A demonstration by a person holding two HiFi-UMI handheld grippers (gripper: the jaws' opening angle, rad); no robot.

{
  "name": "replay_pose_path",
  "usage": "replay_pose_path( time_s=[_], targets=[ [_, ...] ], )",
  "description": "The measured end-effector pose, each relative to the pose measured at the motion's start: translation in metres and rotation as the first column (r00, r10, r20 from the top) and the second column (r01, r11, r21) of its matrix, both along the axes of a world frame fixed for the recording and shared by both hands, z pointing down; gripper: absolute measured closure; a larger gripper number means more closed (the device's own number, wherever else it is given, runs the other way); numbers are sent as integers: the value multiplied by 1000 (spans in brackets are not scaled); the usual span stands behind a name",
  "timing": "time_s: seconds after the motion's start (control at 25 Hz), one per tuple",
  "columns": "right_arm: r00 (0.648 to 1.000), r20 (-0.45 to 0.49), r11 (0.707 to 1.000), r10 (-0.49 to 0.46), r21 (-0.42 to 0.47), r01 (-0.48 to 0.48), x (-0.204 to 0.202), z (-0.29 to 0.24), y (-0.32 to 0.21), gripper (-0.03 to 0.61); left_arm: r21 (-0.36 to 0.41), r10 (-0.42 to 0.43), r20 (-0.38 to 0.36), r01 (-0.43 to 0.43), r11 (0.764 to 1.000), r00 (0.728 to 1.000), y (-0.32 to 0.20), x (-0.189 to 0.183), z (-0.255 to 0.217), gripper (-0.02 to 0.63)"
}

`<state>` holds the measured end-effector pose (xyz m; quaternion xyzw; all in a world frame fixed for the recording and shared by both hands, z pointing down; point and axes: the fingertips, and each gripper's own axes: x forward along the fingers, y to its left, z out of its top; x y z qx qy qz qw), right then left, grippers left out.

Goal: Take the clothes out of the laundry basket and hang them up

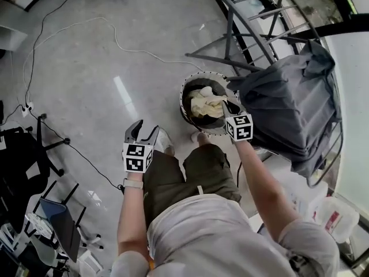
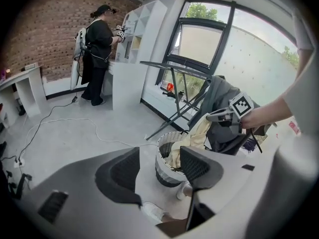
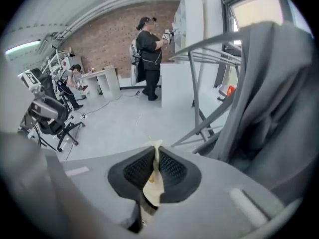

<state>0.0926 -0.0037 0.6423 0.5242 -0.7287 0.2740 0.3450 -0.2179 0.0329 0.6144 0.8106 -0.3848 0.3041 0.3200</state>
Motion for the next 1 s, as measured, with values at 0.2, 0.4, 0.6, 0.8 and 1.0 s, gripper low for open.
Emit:
replay_pose_path(
  time_s=[0.2, 0.4, 0.6, 0.8, 1.0],
  targets=[
    [998, 20, 989, 54, 138, -56, -2, -90, -11, 555, 86, 78, -29, -76, 993, 997, -20, 9, -50, 362],
    [988, 99, 942, 121, 304, -146, 2, -184, -21, 555, 195, 147, -61, -132, 972, 987, -40, 27, -106, 362],
    [981, 141, 870, 129, 459, -181, -3, -277, -24, 555, 277, 223, -91, -190, 942, 971, -46, 49, -150, 362],
    [982, 169, 759, 87, 627, -175, -8, -372, -32, 555, 334, 292, -109, -241, 911, 950, -45, 72, -179, 362],
    [981, 186, 646, 46, 744, -171, -6, -449, -33, 555, 357, 359, -110, -300, 885, 927, -46, 101, -190, 362]
  ],
)
